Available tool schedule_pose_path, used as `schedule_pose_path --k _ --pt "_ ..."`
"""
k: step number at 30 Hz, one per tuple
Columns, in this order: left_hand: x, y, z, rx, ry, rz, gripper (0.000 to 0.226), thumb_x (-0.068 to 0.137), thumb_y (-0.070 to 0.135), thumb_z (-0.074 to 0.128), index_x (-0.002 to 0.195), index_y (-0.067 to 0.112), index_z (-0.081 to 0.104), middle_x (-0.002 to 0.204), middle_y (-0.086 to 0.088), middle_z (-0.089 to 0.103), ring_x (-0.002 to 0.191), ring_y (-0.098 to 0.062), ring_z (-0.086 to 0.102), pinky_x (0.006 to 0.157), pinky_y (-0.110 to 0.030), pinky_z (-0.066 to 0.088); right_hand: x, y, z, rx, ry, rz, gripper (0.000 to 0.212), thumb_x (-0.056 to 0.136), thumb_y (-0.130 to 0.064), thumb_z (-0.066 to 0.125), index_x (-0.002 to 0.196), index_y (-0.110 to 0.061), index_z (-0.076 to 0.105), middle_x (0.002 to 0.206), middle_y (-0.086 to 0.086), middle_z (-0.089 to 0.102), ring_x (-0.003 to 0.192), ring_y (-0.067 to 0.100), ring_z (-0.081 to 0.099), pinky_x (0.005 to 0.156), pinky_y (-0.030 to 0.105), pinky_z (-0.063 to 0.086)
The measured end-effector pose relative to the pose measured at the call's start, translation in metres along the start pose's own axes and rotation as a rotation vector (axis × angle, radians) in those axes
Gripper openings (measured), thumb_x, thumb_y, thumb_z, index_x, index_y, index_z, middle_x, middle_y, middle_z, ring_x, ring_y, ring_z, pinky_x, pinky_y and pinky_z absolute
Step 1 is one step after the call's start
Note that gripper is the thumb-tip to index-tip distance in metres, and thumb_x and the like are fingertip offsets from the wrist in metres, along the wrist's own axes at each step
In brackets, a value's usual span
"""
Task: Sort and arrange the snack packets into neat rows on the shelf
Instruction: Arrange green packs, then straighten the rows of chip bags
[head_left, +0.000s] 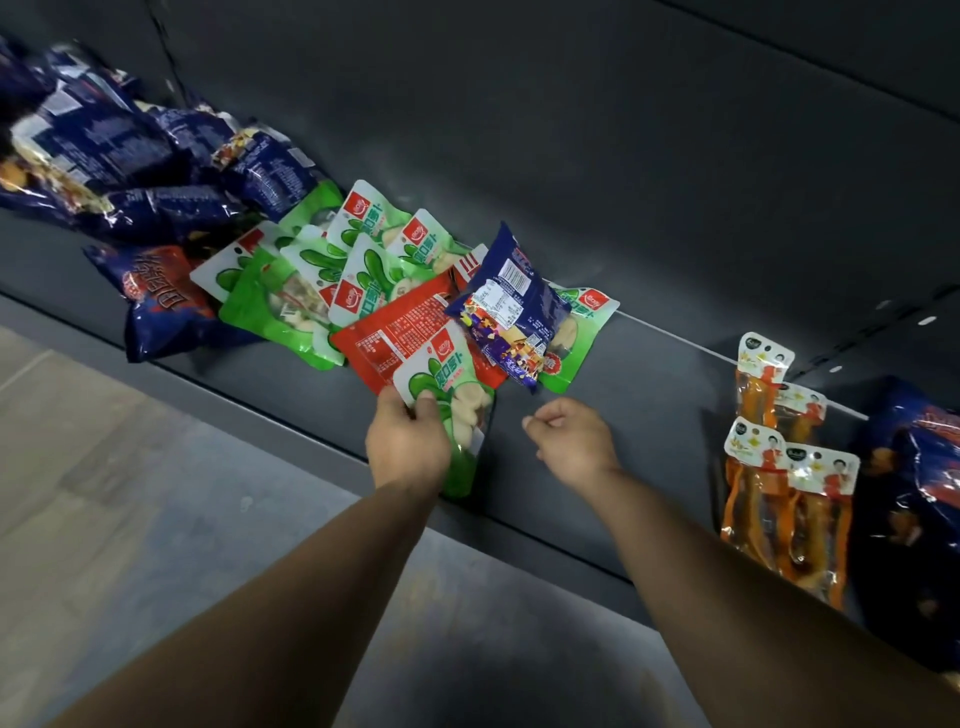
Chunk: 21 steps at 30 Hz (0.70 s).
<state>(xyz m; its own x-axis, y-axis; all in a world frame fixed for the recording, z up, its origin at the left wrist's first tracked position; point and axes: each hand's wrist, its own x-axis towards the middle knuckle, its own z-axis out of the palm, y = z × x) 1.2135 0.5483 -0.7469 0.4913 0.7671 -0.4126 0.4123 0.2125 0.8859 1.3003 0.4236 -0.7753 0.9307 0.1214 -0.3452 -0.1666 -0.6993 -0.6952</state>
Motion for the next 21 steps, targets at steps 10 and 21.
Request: schedule_pose_path --k 10,21 --pt "0.020 0.024 -0.007 -0.065 0.244 0.253 0.028 0.101 0.020 0.039 0.119 0.001 0.050 0.107 -0.006 0.057 0.097 -0.021 0.053 0.074 -0.019 0.034 0.003 -0.004 -0.029 0.264 0.012 -0.047 0.018 0.087 -0.024 0.067 0.073 -0.023 0.055 0.072 -0.003 0.061 0.063 0.016 0.060 0.058 0.020 0.047" --pt "0.012 0.033 0.024 -0.226 -0.048 0.245 0.015 0.100 0.018 0.044 0.108 0.011 0.054 0.104 -0.004 0.060 0.098 -0.019 0.056 0.093 -0.034 0.045 -0.009 -0.036 -0.041 0.931 -0.411 0.037 0.017 0.095 -0.016 0.042 0.092 -0.024 0.057 0.091 -0.002 0.062 0.085 0.012 0.058 0.076 0.032 0.043"
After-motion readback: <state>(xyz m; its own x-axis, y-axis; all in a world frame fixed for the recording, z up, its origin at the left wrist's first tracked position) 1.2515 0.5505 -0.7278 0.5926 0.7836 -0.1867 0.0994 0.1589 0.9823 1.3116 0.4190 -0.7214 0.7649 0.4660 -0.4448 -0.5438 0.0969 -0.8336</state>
